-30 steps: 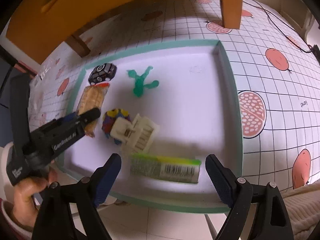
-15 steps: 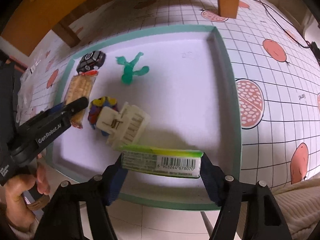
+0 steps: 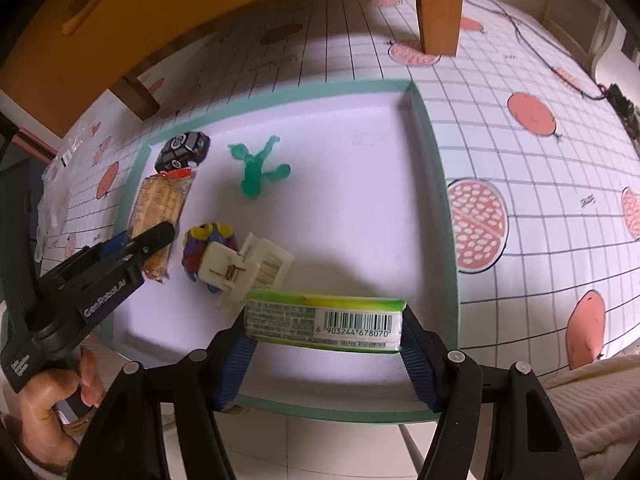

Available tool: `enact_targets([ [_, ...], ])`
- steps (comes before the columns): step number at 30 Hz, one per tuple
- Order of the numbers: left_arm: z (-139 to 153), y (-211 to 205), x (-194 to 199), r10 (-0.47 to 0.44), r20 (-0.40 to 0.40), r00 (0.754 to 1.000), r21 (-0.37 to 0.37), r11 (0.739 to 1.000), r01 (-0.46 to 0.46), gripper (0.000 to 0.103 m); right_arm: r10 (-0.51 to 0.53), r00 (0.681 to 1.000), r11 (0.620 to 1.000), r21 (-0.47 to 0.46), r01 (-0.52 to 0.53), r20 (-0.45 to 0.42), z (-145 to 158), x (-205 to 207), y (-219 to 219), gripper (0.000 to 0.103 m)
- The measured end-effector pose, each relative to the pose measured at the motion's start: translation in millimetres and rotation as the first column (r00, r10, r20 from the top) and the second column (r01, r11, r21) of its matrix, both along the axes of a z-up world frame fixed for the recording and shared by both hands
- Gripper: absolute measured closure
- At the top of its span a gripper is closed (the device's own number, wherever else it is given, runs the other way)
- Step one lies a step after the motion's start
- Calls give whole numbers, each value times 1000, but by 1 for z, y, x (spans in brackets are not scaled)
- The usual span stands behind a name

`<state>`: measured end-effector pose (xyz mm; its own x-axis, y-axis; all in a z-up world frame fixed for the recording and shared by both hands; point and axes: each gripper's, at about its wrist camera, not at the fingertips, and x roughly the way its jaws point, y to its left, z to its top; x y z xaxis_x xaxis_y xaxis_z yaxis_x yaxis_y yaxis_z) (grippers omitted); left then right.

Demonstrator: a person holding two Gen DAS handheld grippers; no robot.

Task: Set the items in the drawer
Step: 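Carry the gum pack and snack bar up to the open drawer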

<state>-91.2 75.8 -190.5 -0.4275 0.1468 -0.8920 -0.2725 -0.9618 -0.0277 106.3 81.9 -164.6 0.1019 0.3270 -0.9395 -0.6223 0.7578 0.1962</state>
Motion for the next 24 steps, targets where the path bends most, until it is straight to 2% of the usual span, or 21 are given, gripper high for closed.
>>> enact_targets([
  [6, 41, -4, 15, -9, -107, 994, 59, 998, 15, 67, -2, 998, 999, 52, -2, 67, 33, -3, 4, 33],
  [12, 103, -7, 37, -18, -249, 968, 138, 989, 54, 67, -5, 989, 991, 130, -15, 150, 82, -8, 7, 33],
  [17, 157, -7, 52, -37, -368, 929, 167, 980, 105, 67, -14, 968, 973, 225, -44, 250, 140, -11, 11, 33],
  [24, 240, -2, 48, -48, -520, 853, 206, 962, 180, 66, -29, 929, 941, 323, -99, 369, 224, -2, 22, 33],
])
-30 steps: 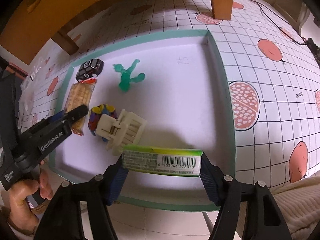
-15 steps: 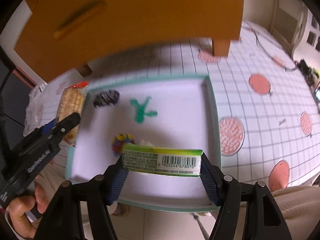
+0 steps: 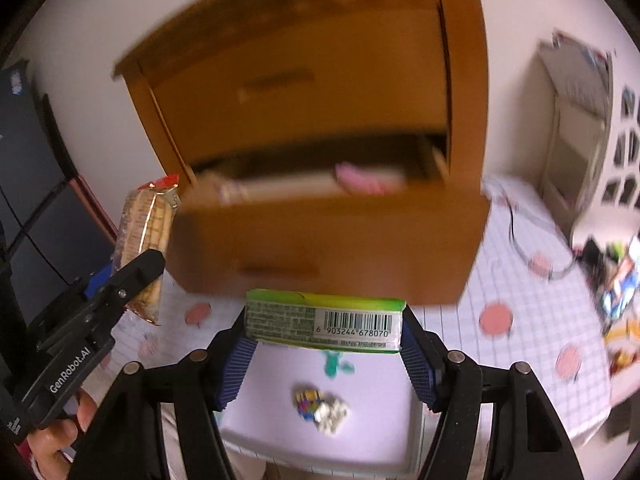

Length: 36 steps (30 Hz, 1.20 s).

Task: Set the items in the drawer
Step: 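Carry the gum pack and snack bar up to the open drawer, then open the right tool to drop the gum pack while the left tool releases the snack bar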

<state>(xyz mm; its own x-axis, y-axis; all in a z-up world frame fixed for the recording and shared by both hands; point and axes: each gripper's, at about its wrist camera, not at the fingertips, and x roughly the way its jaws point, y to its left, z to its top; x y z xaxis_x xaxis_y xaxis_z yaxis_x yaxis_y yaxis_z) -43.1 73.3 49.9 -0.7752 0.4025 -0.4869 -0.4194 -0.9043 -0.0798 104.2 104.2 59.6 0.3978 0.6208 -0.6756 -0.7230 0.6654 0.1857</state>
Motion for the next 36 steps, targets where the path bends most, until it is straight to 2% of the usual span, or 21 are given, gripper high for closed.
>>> enact_targets([
  [7, 60, 9, -36, -22, -52, 998, 27, 999, 24, 66, 11, 995, 999, 46, -16, 103, 68, 26, 28, 33],
  [13, 76, 20, -72, -12, -18, 1000, 2, 1000, 12, 66, 3, 993, 1000, 10, -4, 118, 89, 55, 51, 33],
  [18, 69, 28, -103, 5, 52, 999, -30, 1000, -3, 66, -15, 995, 999, -42, 19, 94, 84, 78, 67, 33],
  [25, 41, 41, -131, 36, 152, 988, -118, 993, -18, 66, -32, 998, 991, -132, 39, 52, 57, 100, 86, 33],
  [31, 26, 39, -140, 56, 190, 980, -153, 988, -26, 66, -42, 999, 983, -178, 48, 34, 35, 109, 91, 33],
  [36, 19, 34, -145, 71, 211, 975, -162, 986, -36, 66, -45, 998, 981, -189, 51, 32, 33, 109, 89, 32],
])
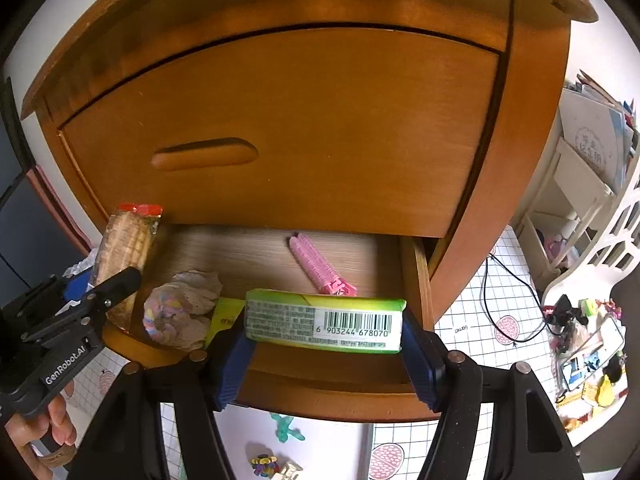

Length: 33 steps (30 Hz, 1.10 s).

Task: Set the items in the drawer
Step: 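Open the right tool to drop the gum pack while the left tool releases the snack bar, then move both tools back down over the tray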

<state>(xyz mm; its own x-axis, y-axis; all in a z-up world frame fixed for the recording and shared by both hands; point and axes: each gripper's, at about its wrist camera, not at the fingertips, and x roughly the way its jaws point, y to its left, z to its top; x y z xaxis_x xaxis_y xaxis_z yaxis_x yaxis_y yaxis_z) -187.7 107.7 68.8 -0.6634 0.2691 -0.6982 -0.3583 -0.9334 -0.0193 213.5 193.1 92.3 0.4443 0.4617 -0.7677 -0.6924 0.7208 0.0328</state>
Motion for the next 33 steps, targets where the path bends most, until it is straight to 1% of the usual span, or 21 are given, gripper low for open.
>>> enact_targets([
  [2, -1, -2, -2, 0, 11, 1000, -1, 1000, 0, 65, 4, 1000, 1000, -1, -4, -1, -1, 2, 2, 32],
  [4, -3, -4, -4, 6, 17, 1000, -4, 1000, -5, 60, 10, 1000, 1000, 0, -10, -9, -2, 3, 4, 32],
  [5, -2, -3, -6, 10, 18, 1000, -3, 1000, -10, 53, 12, 1000, 1000, 0, -12, -14, -2, 2, 3, 32],
  [6, -1, -4, -7, 12, 19, 1000, 1, 1000, -12, 49, 14, 1000, 1000, 0, -14, -18, -3, 2, 3, 31],
  [8, -1, -6, -6, 17, 20, 1000, 7, 1000, -18, 49, 16, 1000, 1000, -3, -16, -17, -3, 2, 3, 30],
  [10, -1, -7, -5, 19, 20, 1000, 7, 1000, -19, 48, 16, 1000, 1000, -9, -16, -14, -4, 2, 1, 25],
  [11, -1, -7, -4, 22, 17, 1000, 4, 1000, -22, 45, 15, 1000, 1000, -9, -15, -13, -4, 2, 0, 22],
  [12, -1, -8, -4, 28, 13, 1000, 1, 1000, -28, 38, 16, 1000, 1000, -8, -16, -13, -5, 2, -1, 21],
  [15, -3, -12, -6, 43, 16, 999, 9, 999, -44, 31, 18, 1000, 1000, -10, -18, -16, -6, 2, -2, 16],
  [17, -4, -14, -7, 62, 24, 998, 3, 998, -62, 29, 19, 1000, 1000, -12, -19, -16, -7, 2, -3, 13],
  [19, -4, -16, -6, 74, 19, 997, -3, 997, -74, 29, 20, 1000, 1000, -11, -20, -13, -7, 2, -5, 6],
  [20, -4, -17, -6, 79, 15, 997, -3, 997, -79, 27, 21, 1000, 1000, -9, -21, -11, -8, 1, -4, 1],
  [21, -4, -18, -6, 84, 12, 996, -5, 996, -84, 21, 22, 1000, 1000, -6, -22, -7, -8, 1, -5, 0],
  [23, -3, -20, -5, 102, 2, 995, -7, 995, -102, 10, 21, 1000, 1000, -6, -21, -6, -11, 2, -2, 0],
  [25, -3, -23, -5, 119, -8, 993, -5, 993, -119, 8, 17, 1000, 1000, -4, -17, -7, -12, 2, -2, 0],
  [26, -4, -24, -6, 130, -7, 991, -9, 991, -130, 6, 17, 1000, 1000, -3, -17, -8, -13, 2, -2, 0],
  [27, -5, -25, -6, 136, -6, 991, -11, 991, -136, 0, 17, 1000, 1000, -3, -17, -8, -12, 2, -3, 0],
  [33, -3, -32, -3, 157, -20, 987, 2, 988, -157, 0, 18, 1000, 1000, -3, -18, -7, -12, 2, -4, 0],
])
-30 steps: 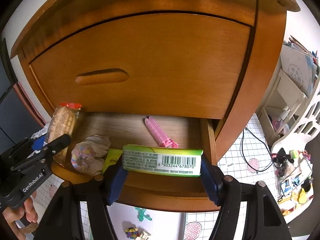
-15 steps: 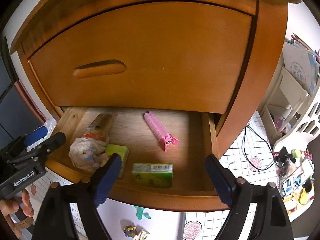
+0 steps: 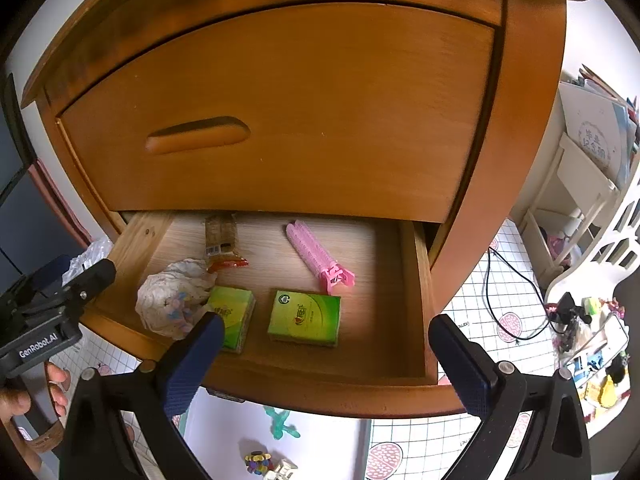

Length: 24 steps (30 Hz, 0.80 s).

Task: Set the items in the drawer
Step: 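Move both tools back down over the tray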

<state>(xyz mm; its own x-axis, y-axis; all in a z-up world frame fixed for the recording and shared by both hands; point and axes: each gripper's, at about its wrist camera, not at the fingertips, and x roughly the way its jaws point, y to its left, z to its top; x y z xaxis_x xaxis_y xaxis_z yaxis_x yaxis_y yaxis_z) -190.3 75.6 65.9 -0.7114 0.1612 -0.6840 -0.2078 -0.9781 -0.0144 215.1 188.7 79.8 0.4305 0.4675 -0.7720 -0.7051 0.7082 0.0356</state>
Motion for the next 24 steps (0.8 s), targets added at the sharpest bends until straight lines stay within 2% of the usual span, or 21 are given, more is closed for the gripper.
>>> enact_targets([
  [11, 21, 0, 27, -32, -50, 998, 40, 999, 34, 0, 15, 1000, 1000, 7, -15, 25, 12, -16, -11, 0],
  [18, 42, -7, 60, -46, -101, 994, 94, 994, 55, 0, 55, 997, 995, 82, -59, 44, 29, -46, -31, 0],
  [24, 39, -17, 96, -57, -137, 989, 134, 988, 76, 0, 73, 996, 991, 107, -77, 48, 19, -74, -53, 0],
])
